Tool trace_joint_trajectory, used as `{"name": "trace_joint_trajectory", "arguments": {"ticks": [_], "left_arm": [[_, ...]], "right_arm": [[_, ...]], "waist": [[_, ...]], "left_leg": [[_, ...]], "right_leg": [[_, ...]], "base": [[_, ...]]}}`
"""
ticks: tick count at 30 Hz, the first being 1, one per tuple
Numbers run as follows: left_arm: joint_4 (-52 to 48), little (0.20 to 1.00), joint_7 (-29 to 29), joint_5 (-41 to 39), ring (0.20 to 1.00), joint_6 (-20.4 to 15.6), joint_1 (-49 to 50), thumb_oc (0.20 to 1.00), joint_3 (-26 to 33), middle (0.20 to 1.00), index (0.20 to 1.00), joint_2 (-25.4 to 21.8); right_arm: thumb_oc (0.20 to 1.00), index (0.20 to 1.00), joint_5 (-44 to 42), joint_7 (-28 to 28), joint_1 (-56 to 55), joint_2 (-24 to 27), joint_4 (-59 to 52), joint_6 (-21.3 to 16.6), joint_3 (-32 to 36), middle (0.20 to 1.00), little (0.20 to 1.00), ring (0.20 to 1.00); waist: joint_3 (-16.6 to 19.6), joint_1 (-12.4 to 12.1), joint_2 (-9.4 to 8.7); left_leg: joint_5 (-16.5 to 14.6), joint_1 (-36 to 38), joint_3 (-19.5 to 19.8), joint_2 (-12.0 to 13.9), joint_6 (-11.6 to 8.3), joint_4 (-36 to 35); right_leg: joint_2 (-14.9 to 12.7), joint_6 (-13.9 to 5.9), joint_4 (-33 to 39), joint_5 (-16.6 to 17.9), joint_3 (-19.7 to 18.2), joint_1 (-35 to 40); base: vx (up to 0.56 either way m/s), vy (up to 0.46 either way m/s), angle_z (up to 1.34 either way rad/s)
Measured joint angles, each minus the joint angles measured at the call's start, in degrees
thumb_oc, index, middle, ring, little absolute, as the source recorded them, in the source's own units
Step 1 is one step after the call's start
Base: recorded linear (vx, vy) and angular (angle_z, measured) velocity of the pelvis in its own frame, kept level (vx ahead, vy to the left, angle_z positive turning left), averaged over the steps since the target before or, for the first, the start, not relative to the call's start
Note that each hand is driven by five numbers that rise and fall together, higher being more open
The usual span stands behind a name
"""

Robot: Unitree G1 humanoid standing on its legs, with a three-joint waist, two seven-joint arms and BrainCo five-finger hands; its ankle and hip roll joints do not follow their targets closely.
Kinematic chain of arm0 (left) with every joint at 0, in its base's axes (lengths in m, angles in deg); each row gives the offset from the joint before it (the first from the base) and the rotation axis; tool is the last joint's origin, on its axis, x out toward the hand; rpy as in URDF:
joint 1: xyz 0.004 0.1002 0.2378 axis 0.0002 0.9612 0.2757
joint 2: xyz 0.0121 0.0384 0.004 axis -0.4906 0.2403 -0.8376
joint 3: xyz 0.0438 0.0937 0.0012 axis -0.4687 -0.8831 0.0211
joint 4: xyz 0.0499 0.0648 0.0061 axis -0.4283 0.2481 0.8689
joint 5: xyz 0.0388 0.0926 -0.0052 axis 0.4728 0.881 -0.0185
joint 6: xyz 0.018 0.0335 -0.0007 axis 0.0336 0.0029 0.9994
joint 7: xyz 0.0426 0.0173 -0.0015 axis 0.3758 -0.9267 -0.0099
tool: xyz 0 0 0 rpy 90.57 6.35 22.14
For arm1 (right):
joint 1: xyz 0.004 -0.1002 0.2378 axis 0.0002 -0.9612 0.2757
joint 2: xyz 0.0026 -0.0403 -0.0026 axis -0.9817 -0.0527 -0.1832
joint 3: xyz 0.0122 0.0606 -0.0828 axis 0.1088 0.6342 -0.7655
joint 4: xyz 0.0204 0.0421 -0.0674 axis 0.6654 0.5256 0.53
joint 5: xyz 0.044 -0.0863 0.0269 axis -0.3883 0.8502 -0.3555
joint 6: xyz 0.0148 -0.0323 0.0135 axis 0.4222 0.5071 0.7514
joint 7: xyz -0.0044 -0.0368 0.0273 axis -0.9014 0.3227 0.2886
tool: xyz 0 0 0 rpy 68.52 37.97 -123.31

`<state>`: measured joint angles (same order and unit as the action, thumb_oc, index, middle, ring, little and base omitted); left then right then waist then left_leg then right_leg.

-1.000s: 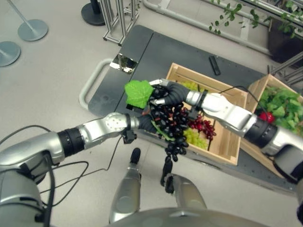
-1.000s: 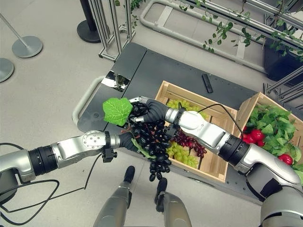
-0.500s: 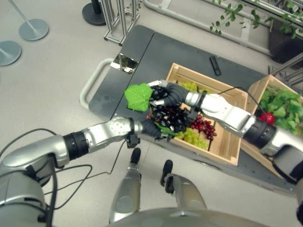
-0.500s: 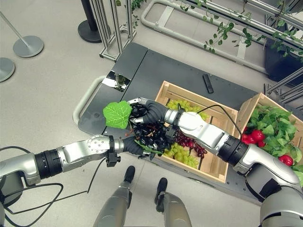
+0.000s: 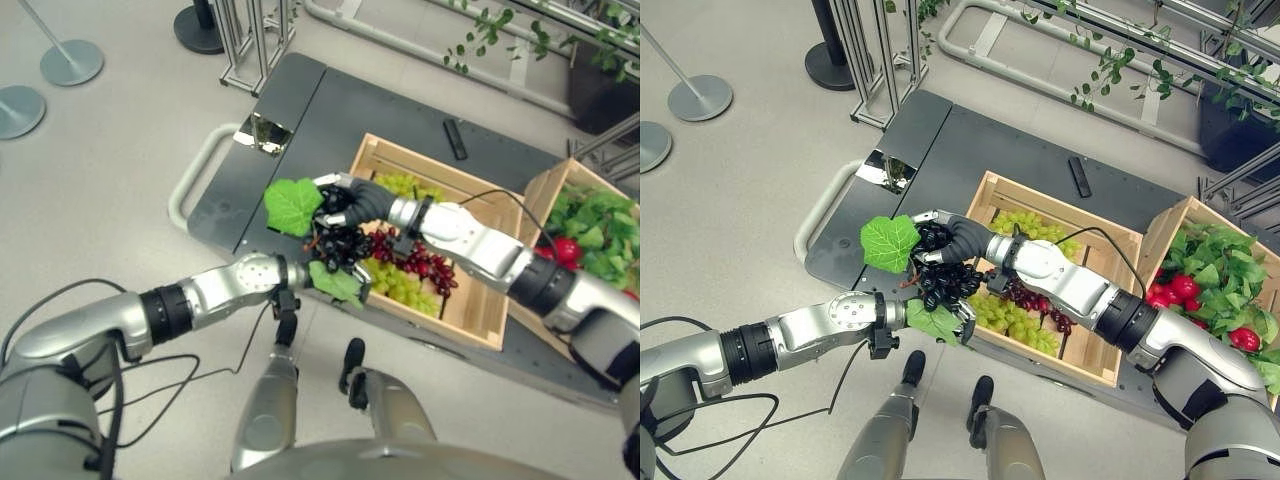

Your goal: Pick up the fruits from the basket on one side to the basket on the other side

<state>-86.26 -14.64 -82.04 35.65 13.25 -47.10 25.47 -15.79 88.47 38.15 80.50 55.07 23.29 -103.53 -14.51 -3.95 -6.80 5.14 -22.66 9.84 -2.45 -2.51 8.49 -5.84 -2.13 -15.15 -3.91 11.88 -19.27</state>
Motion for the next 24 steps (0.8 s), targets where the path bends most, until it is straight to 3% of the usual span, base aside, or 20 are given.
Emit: {"name": "trace_joint_trajectory", "arguments": {"ticks": [14, 15, 16, 24], "left_arm": [[0.24, 0.2, 0.0, 0.04, 0.2, 0.43, 0.62, 0.2, 1.38, 0.2, 0.2, 0.77], [0.24, 0.344, 0.0, 0.05, 0.344, 0.43, 0.62, 0.344, 1.38, 0.344, 0.344, 0.77], [0.24, 1.0, 0.0, 0.05, 1.0, 0.43, 0.62, 1.0, 1.38, 1.0, 1.0, 0.77], [0.13, 1.0, -0.16, 0.58, 1.0, 0.61, 0.42, 1.0, 1.27, 1.0, 1.0, 0.41]], "right_arm": [[0.2, 0.2, 0.0, -0.06, 0.0, -0.14, 0.15, 0.01, 0.01, 0.2, 0.2, 0.2], [0.2, 0.2, 0.0, -0.06, 0.0, -0.14, 0.15, 0.01, 0.01, 0.2, 0.2, 0.2], [0.2, 0.2, 0.0, -0.06, 0.0, -0.14, 0.15, 0.01, 0.02, 0.2, 0.2, 0.2], [0.2, 0.2, 0.01, -0.02, -0.02, -0.11, 0.16, 0.02, 0.02, 0.2, 0.2, 0.2]], "waist": [[-0.02, -0.05, 0.03], [-0.02, -0.05, 0.04], [-0.02, -0.06, 0.04], [-0.05, -0.01, 0.09]], "left_leg": [[0.0, 0.0, 0.1, -0.04, 0.0, -0.11], [0.0, 0.0, 0.11, -0.04, 0.0, -0.11], [0.0, 0.0, 0.11, -0.04, -0.01, -0.12], [-0.01, 0.0, 0.13, -0.06, -0.01, -0.18]], "right_leg": [[-0.06, 0.02, 0.02, -0.04, 0.12, 0.02], [-0.06, 0.02, 0.02, -0.04, 0.13, 0.02], [-0.06, 0.02, 0.02, -0.05, 0.14, 0.02], [-0.12, 0.02, 0.02, -0.08, 0.18, 0.02]], "base": [[0.0, 0.0, 0.0], [0.0, 0.0, 0.0], [0.0, 0.0, 0.0], [0.0, 0.0, 0.0]]}}
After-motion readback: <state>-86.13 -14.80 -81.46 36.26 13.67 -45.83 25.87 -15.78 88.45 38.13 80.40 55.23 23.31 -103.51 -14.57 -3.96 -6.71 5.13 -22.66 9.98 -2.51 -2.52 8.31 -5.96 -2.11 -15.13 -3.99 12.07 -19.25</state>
